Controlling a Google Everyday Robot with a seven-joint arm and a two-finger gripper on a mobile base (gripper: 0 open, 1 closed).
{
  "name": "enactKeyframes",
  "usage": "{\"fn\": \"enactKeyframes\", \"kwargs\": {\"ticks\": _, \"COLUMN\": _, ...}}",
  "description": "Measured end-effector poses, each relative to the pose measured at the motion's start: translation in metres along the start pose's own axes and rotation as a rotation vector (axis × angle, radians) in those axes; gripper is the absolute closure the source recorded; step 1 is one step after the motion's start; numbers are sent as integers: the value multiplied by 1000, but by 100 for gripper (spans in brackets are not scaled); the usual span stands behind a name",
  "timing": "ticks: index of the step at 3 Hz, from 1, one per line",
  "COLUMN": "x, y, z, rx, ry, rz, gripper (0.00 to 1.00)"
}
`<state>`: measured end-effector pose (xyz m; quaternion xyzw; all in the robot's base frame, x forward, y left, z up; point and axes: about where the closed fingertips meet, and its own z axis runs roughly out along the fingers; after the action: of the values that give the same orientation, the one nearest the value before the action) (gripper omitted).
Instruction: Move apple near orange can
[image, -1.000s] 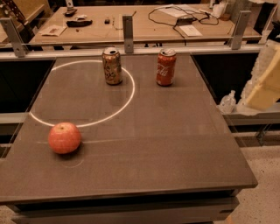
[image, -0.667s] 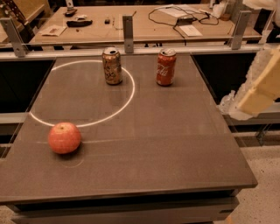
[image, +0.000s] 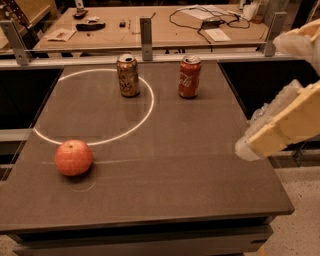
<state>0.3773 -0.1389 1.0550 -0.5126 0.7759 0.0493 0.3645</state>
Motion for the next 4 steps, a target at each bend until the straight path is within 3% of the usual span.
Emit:
{"fn": "enactKeyframes", "kwargs": {"ticks": 2, "x": -16, "y": 20, "z": 57, "rx": -130, "ry": -184, "rz": 79, "gripper": 0}}
{"fn": "enactKeyframes", "kwargs": {"ticks": 3, "x": -32, "y": 33, "z": 122, "rx": -155, "ry": -273, "rz": 44, "gripper": 0}}
{"fn": "enactKeyframes", "kwargs": {"ticks": 4, "x": -32, "y": 33, "z": 123, "rx": -155, "ry": -273, "rz": 45, "gripper": 0}}
